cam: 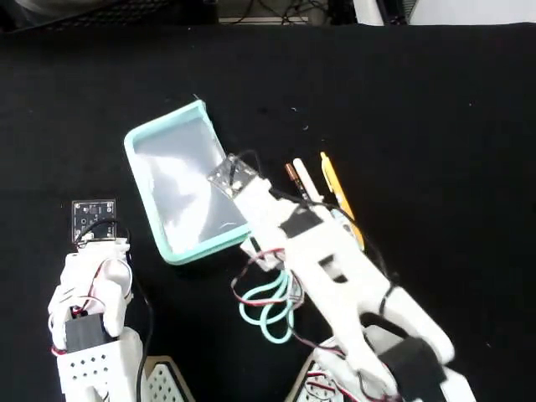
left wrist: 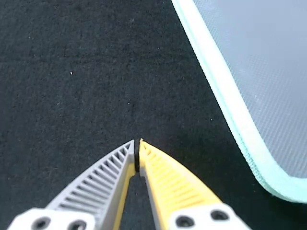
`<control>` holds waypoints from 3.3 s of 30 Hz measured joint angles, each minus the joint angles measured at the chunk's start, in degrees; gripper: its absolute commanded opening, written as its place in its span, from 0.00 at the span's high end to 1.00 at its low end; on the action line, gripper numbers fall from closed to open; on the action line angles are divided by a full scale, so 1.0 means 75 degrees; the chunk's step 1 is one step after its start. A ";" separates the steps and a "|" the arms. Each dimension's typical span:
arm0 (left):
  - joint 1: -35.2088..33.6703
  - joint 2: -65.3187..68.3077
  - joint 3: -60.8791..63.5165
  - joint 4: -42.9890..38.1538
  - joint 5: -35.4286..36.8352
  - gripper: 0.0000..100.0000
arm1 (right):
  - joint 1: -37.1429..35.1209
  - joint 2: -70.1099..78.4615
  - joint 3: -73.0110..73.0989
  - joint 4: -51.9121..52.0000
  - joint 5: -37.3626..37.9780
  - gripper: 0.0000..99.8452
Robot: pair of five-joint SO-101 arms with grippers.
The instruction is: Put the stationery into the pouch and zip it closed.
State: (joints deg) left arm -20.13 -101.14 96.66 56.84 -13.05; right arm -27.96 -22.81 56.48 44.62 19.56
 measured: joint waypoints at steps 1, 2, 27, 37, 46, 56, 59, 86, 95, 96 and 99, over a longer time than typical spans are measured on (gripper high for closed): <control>0.0000 0.0000 0.0000 0.0000 0.0000 0.96 | 0.0000 -0.0117 0.0141 -0.0152 0.0000 0.99; 0.0000 0.0000 0.0000 0.0000 0.0000 0.96 | 0.0000 -0.0199 0.0188 -0.0258 0.0023 0.99; -0.0445 0.5873 -0.7244 0.0246 0.0973 0.86 | 0.0270 -0.0973 -0.5345 0.2051 0.2004 0.99; 0.1664 1.0034 -0.9389 0.0574 0.1465 0.87 | 0.0281 -0.0973 -0.5626 0.0938 0.1993 0.99; 0.2626 1.0233 -0.8979 0.0574 0.1711 0.87 | -0.0281 -0.0973 -0.5626 -0.0012 0.0258 0.99; 0.2977 1.0245 -0.8721 0.0621 0.2180 0.87 | -0.0844 -0.0985 -0.5603 -0.0047 0.0059 0.99; 0.2391 1.0245 -0.8721 0.0645 0.2157 0.87 | -0.1032 -0.1008 -0.5134 0.0059 0.0047 0.99; 0.1969 0.5837 -0.5392 -0.0797 0.1582 0.87 | -0.1313 -0.3692 -0.2778 -0.0070 0.0047 0.99; 0.2098 0.5826 -0.5744 -0.0281 0.1524 0.86 | -0.1360 -0.3962 -0.1875 -0.0117 0.0023 0.99; 0.2004 0.5826 -0.6084 0.0105 0.1512 0.86 | -0.1360 -0.3962 -0.1793 -0.0117 0.0012 0.99; 0.1723 0.5826 -0.7432 0.1559 0.1055 0.86 | -0.1418 -0.3974 -0.1664 -0.0129 0.0012 0.99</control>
State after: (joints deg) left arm -7.21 -57.45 40.92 68.53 -5.14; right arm -38.59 -52.62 44.00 43.65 19.65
